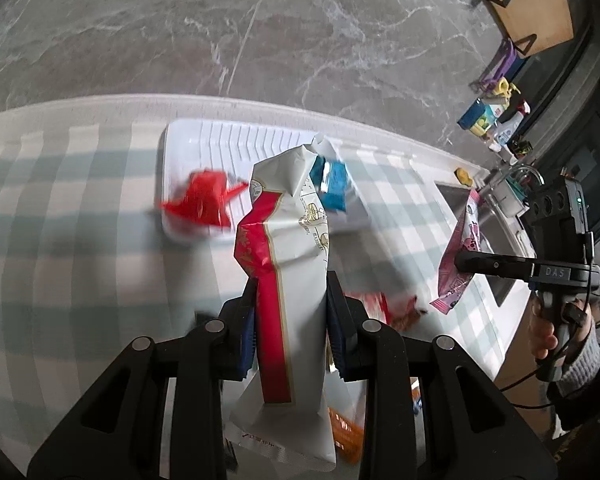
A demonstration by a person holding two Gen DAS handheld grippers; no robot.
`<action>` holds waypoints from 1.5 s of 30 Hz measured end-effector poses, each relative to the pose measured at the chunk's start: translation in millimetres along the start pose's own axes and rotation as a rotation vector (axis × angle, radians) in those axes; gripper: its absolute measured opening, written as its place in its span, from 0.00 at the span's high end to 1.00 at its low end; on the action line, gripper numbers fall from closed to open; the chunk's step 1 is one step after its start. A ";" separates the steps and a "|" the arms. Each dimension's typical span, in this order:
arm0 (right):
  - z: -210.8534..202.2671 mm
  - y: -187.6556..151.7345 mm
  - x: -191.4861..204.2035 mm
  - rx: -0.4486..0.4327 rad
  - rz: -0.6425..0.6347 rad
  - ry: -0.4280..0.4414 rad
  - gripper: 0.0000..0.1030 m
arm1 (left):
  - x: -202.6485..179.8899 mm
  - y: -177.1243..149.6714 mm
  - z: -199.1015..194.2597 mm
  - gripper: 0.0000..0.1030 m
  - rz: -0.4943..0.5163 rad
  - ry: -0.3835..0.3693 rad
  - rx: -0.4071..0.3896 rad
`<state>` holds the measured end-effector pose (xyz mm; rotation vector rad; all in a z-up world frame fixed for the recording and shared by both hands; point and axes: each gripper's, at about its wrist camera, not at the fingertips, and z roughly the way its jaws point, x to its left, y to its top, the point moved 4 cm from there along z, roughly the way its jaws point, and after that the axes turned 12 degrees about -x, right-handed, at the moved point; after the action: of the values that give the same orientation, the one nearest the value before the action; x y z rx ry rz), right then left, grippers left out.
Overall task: Organize snacks
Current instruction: 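Carry both packets over the white tray and open both grippers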
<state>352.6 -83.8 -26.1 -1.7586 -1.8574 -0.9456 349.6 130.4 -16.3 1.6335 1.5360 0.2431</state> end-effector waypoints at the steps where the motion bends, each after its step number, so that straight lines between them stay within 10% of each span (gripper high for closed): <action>1: 3.6 7.7 -0.7 0.002 -0.004 0.001 0.78 | 2.2 8.9 5.7 0.74 -0.002 0.000 -0.002; 19: 114.1 98.2 -20.2 0.120 -0.054 -0.006 0.78 | 58.0 91.8 122.8 0.74 -0.013 0.050 0.053; 45: 206.8 101.8 -34.8 0.190 -0.073 -0.100 0.63 | 123.8 102.7 224.9 0.70 0.037 0.182 0.147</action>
<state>488.4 36.3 -172.6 -1.6608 -2.0133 -0.6916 598.8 154.0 -133.9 1.7968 1.6951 0.3126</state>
